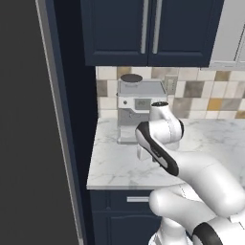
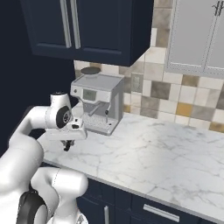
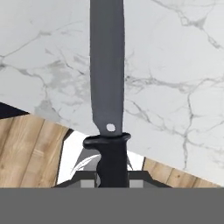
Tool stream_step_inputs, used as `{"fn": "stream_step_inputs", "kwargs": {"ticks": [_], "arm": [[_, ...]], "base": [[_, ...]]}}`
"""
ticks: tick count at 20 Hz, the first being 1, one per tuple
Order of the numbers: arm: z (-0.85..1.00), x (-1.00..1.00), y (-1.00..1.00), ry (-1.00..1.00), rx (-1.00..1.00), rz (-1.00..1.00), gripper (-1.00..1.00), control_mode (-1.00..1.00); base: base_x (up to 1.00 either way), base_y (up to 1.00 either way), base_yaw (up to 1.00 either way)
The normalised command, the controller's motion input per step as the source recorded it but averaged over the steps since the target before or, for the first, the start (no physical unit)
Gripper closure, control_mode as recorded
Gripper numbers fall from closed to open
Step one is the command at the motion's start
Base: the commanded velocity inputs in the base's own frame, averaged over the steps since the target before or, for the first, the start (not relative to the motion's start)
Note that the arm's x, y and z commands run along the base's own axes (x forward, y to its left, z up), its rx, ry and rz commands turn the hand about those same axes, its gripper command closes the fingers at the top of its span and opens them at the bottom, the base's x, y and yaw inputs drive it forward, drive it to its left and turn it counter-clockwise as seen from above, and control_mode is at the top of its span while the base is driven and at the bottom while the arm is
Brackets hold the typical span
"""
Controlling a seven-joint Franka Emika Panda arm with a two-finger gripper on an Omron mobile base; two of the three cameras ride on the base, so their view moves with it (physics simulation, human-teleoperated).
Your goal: Retrieve the butter from the fridge and place it on a plate on the dining table. Then retrieve the butter knife by the fridge and place it near the plate.
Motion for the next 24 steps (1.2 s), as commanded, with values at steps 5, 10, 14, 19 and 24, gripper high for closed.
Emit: {"fn": "stream_step_inputs", "kwargs": {"ticks": [5,10,14,19,24], "arm": [[0.01,-0.12,0.00,0.01,0.00,0.00,1.00,-1.00],[-0.01,-0.02,0.00,0.00,0.00,0.00,1.00,-1.00],[0.00,0.00,0.00,0.00,0.00,0.00,1.00,1.00],[0.00,0.00,0.00,0.00,0.00,0.00,1.00,1.00],[0.00,0.00,0.00,0.00,0.00,0.00,1.00,1.00]], "base": [[0.00,0.00,0.00],[0.00,0.00,0.00],[-0.61,0.00,0.02],[-0.94,-0.23,0.09],[-0.98,-0.36,0.26]]}}
